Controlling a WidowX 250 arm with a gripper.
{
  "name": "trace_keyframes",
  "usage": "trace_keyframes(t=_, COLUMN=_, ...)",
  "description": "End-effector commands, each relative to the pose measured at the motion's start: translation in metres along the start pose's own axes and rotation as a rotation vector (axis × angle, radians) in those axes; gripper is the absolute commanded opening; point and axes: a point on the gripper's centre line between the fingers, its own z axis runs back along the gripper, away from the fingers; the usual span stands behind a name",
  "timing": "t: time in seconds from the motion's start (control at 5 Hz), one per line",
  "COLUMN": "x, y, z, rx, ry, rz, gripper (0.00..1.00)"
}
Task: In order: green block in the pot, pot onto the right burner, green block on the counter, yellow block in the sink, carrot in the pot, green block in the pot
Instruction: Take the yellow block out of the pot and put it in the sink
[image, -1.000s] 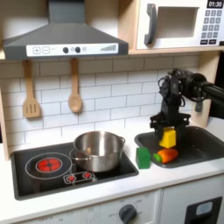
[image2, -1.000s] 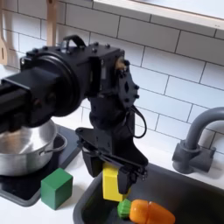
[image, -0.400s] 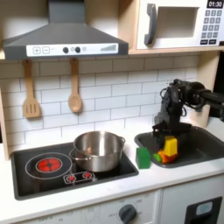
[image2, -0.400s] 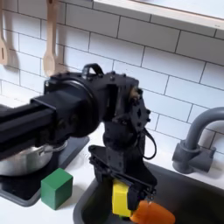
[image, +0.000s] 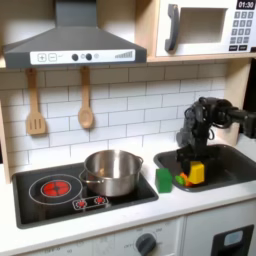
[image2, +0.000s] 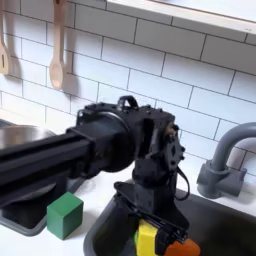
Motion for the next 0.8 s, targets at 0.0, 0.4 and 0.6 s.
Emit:
trace_keyframes(t=0.0, x=-0.003, y=-0.009, z=-0.010, rx=-0.015, ry=0.036, rz=-0.037, gripper=0.00)
trace_keyframes(t=0.4, x=0.003, y=-0.004, z=-0.003, rx=-0.003, ry=0.014, rz=-0.045, gripper=1.00)
trace_keyframes(t=0.6, x=0.007, y=0.004, z=0.007, rx=0.000, ry=-0.015, rz=-0.044, gripper=1.00)
